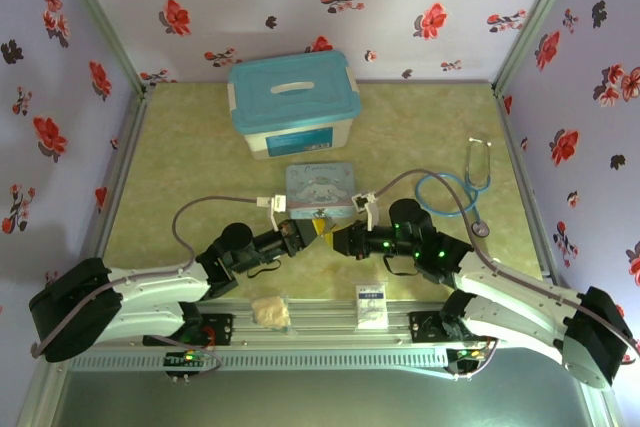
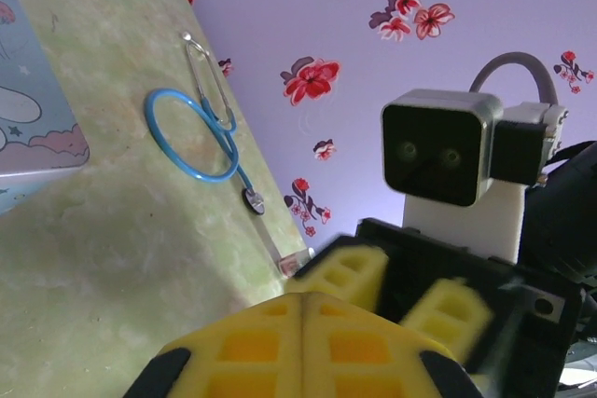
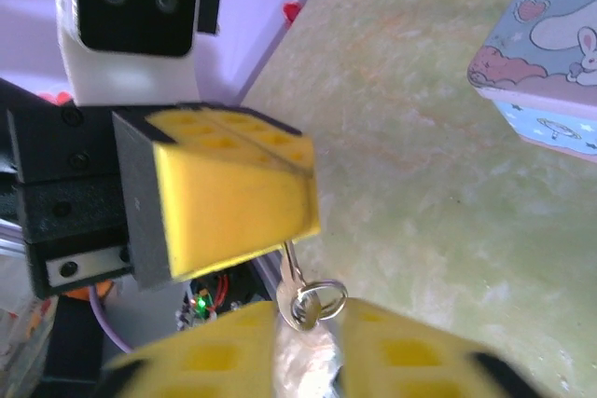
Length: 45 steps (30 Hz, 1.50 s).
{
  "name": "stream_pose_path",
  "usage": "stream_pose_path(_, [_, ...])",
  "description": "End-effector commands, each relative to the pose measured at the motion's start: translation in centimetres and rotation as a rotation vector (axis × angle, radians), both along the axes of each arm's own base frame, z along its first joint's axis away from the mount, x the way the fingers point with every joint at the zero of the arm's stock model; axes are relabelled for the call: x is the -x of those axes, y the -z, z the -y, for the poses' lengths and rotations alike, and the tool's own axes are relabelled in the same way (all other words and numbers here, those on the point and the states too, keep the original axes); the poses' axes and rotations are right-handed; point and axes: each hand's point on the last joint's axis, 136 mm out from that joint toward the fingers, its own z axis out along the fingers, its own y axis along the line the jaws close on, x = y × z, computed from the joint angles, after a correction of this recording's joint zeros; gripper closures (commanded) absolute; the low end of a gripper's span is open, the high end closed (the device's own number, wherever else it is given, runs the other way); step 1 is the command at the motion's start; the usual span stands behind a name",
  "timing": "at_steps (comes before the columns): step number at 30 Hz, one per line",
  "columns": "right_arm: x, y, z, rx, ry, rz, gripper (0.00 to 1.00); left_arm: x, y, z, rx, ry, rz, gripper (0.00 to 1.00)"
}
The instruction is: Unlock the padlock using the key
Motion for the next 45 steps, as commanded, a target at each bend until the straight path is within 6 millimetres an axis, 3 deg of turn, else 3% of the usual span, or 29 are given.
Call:
stream_pose_path(1, [-0.9,-1.9,0.3,-0.126,0.055,0.015,0.29,0.2,-1.2,-0.1,0.032,-0.002,0.016,1.0])
stream_pose_path(2, [-1.3,-2.4,0.5,-0.164,0.079,0.017,0.2,-0.3,-1.5,-0.4,0.04,-0.031,0.012,1.0])
stream_pose_path(3, [-1.7,-2.8,0.6,-0.195,0.1,0.02,0.16,-0.7,-1.9,-0.6,0.05,-0.059,0.011,1.0])
stream_pose_path(6, [-2.6,-3.8,0.8,-0.262,0.151,0.025,0.14,-1.8,-3.5,-1.6,0.097,-0.144,0.017,1.0])
stream_pose_path(10, [-2.9,-5.6,0.1,-0.385,0.136,0.014,0.16,-2.8,-5.5,-2.9,0.164,-0.232,0.03,1.0])
stream_pose_path(13, [-2.7,-6.8,-0.6,-0.463,0.098,-0.001,0.17,-3.2,-5.6,-3.5,0.163,-0.263,0.026,1.0])
stream_pose_path(14, [-2.7,-7.0,-0.8,-0.479,0.084,-0.003,0.18,-3.3,-6.9,-3.4,0.182,-0.263,0.036,1.0])
stream_pose_path(17, [-2.6,-6.5,-1.4,-0.467,0.058,-0.016,0.21,-3.3,-7.1,-3.4,0.195,-0.263,0.026,1.0])
stream_pose_path(23, [-2.5,-7.0,-2.0,-0.486,0.026,-0.014,0.29,-3.4,-7.4,-3.8,0.23,-0.274,0.02,1.0])
stream_pose_path(28, [-2.7,-7.4,-2.4,-0.513,0.015,-0.018,0.49,-3.4,-7.5,-3.9,0.235,-0.28,0.025,1.0])
stream_pose_path(37, [-2.8,-7.4,-3.2,-0.547,-0.016,-0.036,0.56,-3.2,-7.9,-4.0,0.248,-0.272,0.034,1.0])
stream_pose_path(45, [-2.7,-7.7,-3.6,-0.551,-0.034,-0.034,0.79,-3.2,-7.9,-4.0,0.25,-0.271,0.033,1.0])
